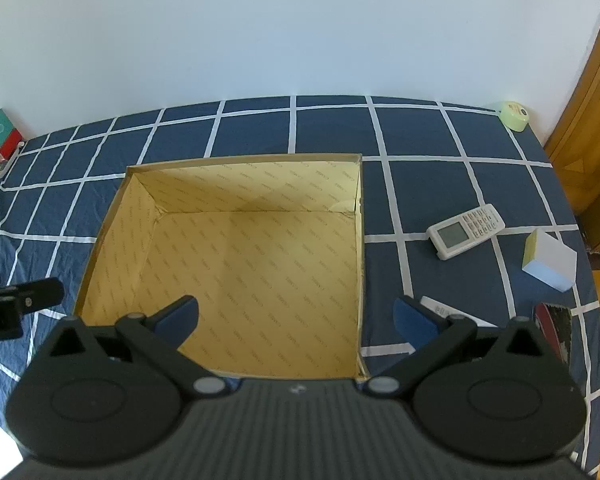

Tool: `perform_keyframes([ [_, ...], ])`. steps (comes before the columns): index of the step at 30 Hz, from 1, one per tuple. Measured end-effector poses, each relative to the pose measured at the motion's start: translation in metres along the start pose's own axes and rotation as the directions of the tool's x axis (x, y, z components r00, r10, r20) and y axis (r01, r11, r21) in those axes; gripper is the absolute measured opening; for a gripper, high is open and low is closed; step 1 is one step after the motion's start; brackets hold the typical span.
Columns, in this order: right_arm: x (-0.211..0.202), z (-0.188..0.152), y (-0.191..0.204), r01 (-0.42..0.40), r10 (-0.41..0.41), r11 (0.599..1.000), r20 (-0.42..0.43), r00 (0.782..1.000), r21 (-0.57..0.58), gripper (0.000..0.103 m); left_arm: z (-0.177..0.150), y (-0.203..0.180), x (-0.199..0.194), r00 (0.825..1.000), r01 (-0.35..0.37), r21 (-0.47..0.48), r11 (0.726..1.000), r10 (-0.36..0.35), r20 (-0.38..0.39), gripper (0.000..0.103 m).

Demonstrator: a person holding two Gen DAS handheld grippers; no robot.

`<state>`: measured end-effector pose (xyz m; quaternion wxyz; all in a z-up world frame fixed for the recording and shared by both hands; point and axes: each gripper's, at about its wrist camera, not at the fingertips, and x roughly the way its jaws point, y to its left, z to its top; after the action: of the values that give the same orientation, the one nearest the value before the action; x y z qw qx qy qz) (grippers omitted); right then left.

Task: Organize objects

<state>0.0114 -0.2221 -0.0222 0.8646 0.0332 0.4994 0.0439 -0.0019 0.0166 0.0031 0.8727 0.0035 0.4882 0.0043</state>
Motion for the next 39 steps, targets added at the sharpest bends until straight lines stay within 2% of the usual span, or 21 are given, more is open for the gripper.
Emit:
perform_keyframes([
  [39,0.0029,-0.0007,0.0005,-0.012,0.012,1.0,-0.008,1.0,-0.007,0.103,-0.0008,-0.0022,0.0001,1.0,-0.008,0.022,1.0,0.009,-0.001,0.103],
])
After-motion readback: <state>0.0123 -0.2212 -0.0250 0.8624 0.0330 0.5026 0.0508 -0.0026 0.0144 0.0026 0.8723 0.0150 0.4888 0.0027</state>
